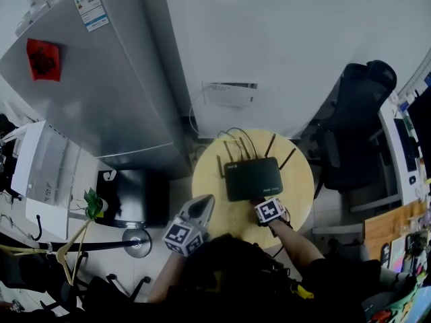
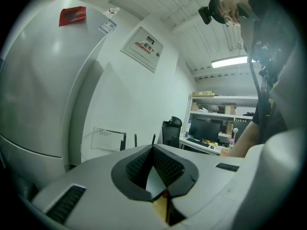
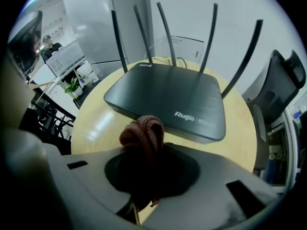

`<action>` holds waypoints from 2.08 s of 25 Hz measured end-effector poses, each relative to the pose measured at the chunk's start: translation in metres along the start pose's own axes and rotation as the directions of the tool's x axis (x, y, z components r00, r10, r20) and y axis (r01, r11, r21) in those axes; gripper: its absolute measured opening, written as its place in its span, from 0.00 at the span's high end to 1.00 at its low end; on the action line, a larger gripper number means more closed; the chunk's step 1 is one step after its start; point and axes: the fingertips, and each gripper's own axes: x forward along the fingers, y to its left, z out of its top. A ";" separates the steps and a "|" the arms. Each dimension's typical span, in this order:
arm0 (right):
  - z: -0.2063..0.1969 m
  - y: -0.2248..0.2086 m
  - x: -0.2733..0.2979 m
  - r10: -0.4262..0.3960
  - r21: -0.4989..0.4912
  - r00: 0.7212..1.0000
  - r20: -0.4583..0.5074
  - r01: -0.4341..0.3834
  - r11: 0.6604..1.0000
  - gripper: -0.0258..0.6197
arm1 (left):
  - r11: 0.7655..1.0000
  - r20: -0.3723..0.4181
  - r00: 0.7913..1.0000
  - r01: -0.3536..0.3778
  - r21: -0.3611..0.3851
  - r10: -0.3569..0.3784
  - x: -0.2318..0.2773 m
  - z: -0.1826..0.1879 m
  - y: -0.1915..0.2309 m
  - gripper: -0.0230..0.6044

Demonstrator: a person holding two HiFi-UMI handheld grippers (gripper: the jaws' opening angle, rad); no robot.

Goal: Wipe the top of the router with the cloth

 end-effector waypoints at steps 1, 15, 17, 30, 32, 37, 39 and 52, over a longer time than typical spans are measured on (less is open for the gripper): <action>-0.002 -0.005 -0.001 -0.008 0.006 1.000 0.001 0.008 1.000 0.87 | 1.000 -0.002 1.000 0.005 0.000 -0.005 0.002 0.000 -0.002 0.96; -0.016 -0.070 -0.011 -0.053 0.080 0.998 0.041 0.050 0.996 0.87 | 0.999 -0.019 0.999 0.042 0.016 -0.041 0.029 -0.003 -0.025 0.96; -0.035 -0.071 -0.011 -0.026 0.135 0.999 -0.034 0.031 0.990 0.87 | 0.999 -0.022 0.999 0.048 0.017 -0.048 0.034 -0.003 -0.030 0.96; -0.056 -0.103 -0.016 -0.053 0.251 0.995 -0.087 0.073 0.965 0.87 | 0.997 -0.058 0.996 0.071 0.037 -0.069 0.060 -0.004 -0.035 0.96; -0.053 -0.104 -0.017 -0.047 0.254 0.997 -0.059 0.061 0.965 0.87 | 0.997 -0.066 0.996 0.066 0.041 -0.064 0.064 -0.004 -0.038 0.96; -0.044 -0.124 -0.023 -0.078 0.237 0.996 0.050 0.064 0.969 0.87 | 0.999 -0.066 0.998 0.026 0.038 -0.024 0.069 -0.007 -0.047 0.96; -0.049 -0.132 -0.029 -0.087 0.247 0.994 0.069 0.067 0.967 0.87 | 1.000 -0.060 0.998 -0.007 0.030 0.009 0.065 -0.009 -0.051 0.96; -0.046 -0.161 -0.094 -0.143 0.286 0.923 0.357 0.038 0.958 0.87 | 0.985 0.019 0.985 -0.171 0.018 0.171 0.025 -0.001 -0.053 0.96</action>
